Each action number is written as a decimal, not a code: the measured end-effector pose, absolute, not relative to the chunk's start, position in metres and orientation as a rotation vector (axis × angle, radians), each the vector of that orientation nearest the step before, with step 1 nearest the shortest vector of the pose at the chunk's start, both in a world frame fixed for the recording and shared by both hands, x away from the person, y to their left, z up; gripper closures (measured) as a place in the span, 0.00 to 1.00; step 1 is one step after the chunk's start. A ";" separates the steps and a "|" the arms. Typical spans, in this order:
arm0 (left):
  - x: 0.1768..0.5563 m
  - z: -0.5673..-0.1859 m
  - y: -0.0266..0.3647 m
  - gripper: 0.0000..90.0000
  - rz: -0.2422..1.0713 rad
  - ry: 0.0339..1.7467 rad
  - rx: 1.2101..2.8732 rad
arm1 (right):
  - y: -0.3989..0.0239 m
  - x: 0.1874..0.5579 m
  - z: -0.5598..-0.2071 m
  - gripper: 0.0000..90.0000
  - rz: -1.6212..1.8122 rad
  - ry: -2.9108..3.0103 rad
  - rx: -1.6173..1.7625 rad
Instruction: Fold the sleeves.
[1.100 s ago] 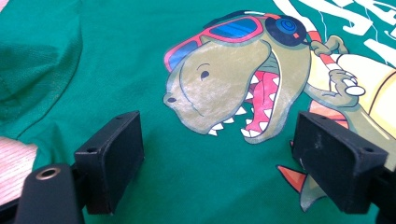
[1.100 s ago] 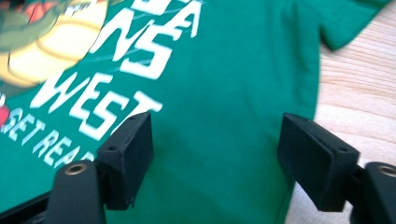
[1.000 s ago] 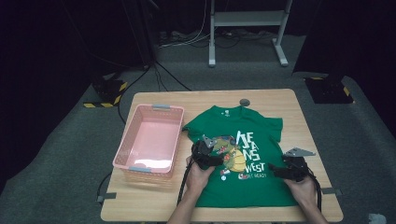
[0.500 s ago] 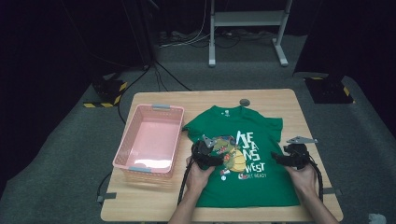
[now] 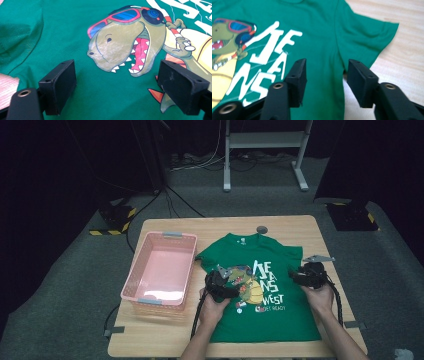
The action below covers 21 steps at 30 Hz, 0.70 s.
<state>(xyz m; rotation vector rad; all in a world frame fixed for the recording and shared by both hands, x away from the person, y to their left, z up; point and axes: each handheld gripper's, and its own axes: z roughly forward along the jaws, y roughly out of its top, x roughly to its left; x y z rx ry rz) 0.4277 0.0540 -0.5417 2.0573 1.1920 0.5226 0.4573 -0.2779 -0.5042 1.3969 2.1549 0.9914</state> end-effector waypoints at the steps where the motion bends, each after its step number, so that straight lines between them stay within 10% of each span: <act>1: 0.428 -0.542 0.054 0.17 0.521 1.192 2.057 | -0.278 0.460 -0.503 0.58 0.988 2.153 1.397; 21: 0.428 -0.542 0.054 0.17 0.516 1.188 2.055 | -0.292 0.502 -0.514 0.61 0.865 2.048 1.509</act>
